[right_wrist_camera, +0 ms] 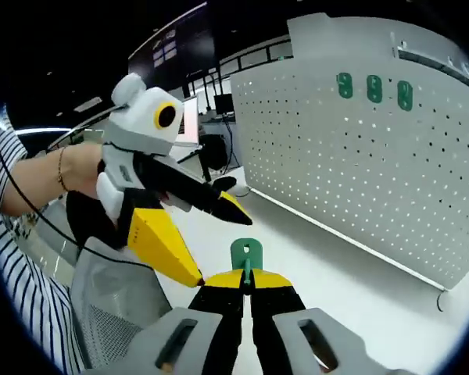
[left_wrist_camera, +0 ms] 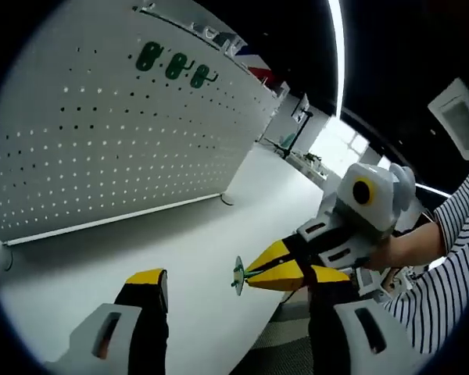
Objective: Insert the hook assembly into the mounting plate slot until the hook locks in place.
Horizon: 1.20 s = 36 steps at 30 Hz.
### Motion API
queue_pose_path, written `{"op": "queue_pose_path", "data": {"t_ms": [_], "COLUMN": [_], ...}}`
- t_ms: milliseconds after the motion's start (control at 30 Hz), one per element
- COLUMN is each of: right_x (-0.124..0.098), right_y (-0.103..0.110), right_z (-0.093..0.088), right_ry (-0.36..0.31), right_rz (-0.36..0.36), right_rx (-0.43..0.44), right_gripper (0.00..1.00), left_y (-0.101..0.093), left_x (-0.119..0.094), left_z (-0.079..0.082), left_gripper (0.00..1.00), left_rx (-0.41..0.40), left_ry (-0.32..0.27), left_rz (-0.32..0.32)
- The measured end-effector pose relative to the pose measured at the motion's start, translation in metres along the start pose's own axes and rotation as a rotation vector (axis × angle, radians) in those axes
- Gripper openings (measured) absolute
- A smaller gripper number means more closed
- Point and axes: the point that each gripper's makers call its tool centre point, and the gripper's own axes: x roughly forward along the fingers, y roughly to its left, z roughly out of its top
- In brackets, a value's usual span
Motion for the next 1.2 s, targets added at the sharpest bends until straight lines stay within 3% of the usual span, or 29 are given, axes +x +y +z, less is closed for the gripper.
{"op": "queue_pose_path", "data": {"t_ms": [267,333,667,933,1000,1200], "right_x": [-0.003,-0.004,-0.016,-0.022,-0.023,-0.019], "right_y": [-0.006,-0.011,-0.04,-0.061,-0.071,-0.084], "right_z": [0.017,0.021,0.037,0.053,0.055,0.066], "right_ry": [-0.063,-0.083,-0.156,-0.225,-0.213,-0.238], "right_rz": [-0.037,-0.054,-0.14,-0.232,-0.286,-0.316], "right_rx": [0.066,0.084,0.151,0.149,0.093,0.109], "right_gripper": [0.0,0.0,0.0,0.0,0.0,0.0], "left_y": [-0.01,-0.016,-0.025,-0.023,-0.024,-0.025], "left_x": [-0.009,-0.01,-0.025,-0.033,-0.035,-0.04], "left_z": [0.013,0.019,0.035,0.034,0.034,0.036], "left_gripper": [0.88,0.88,0.94,1.0,1.0,1.0], "left_rx": [0.011,0.019,0.071,0.118,0.128,0.123], "left_ry": [-0.091,-0.129,-0.21,-0.198,-0.198,-0.229], "left_rz": [0.032,0.029,0.039,0.073,0.079,0.086]}}
